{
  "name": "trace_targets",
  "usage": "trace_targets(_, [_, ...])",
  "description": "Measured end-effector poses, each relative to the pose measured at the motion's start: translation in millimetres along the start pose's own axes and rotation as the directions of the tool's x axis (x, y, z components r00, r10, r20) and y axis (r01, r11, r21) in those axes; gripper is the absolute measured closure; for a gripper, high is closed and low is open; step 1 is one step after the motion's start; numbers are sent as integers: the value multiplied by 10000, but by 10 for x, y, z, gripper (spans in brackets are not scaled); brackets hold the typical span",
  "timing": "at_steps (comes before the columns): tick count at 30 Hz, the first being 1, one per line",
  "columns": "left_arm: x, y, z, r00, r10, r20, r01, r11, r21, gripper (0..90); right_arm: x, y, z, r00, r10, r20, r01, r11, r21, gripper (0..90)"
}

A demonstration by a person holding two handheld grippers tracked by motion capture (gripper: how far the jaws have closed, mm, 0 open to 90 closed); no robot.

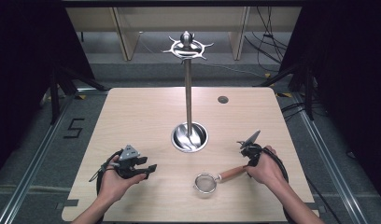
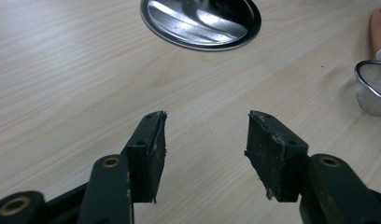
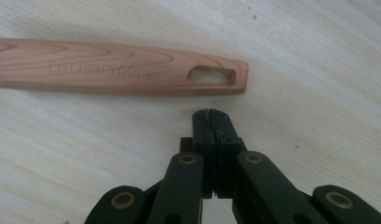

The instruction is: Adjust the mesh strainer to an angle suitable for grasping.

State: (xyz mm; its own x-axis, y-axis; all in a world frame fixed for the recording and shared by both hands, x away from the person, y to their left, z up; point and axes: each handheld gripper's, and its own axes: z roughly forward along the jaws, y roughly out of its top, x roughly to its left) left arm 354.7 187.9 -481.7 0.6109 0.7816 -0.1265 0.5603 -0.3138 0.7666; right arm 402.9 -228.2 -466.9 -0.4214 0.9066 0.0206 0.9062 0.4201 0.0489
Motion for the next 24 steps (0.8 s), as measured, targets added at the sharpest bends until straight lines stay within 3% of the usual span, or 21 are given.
trace_targets(4, [13, -6, 2, 10000, -45, 28, 45, 10000, -9, 466, 10, 63, 52, 10000, 27, -5, -27, 10000, -18, 900])
trace_targets(11, [8, -1, 14, 10000, 49, 76, -50, 9999, 87, 466, 37, 318, 84, 9984, -295, 481, 328, 9971, -692, 900])
trace_targets(12, [6, -1, 6, 9999, 6, 134, -7, 10000, 54, 467, 60, 394, 87, 9976, -344, 602, 404, 9940, -1020, 872])
trace_targets(17, [10, -6, -5, 9999, -15, 104, 15, 10000, -51, 469, 159, 547, 101, 9943, -326, 1017, 465, 9894, -1375, 900])
trace_targets(21, [13, 5, -14, 9999, -17, 144, 19, 9999, -161, 472, 269, 673, 115, 9952, -488, 850, 624, 9841, -1664, 894])
trace_targets(24, [13, 22, -32, 9998, 25, 174, -21, 9998, -193, 475, 384, 765, 121, 9916, -921, 908, 1081, 9757, -1905, 884])
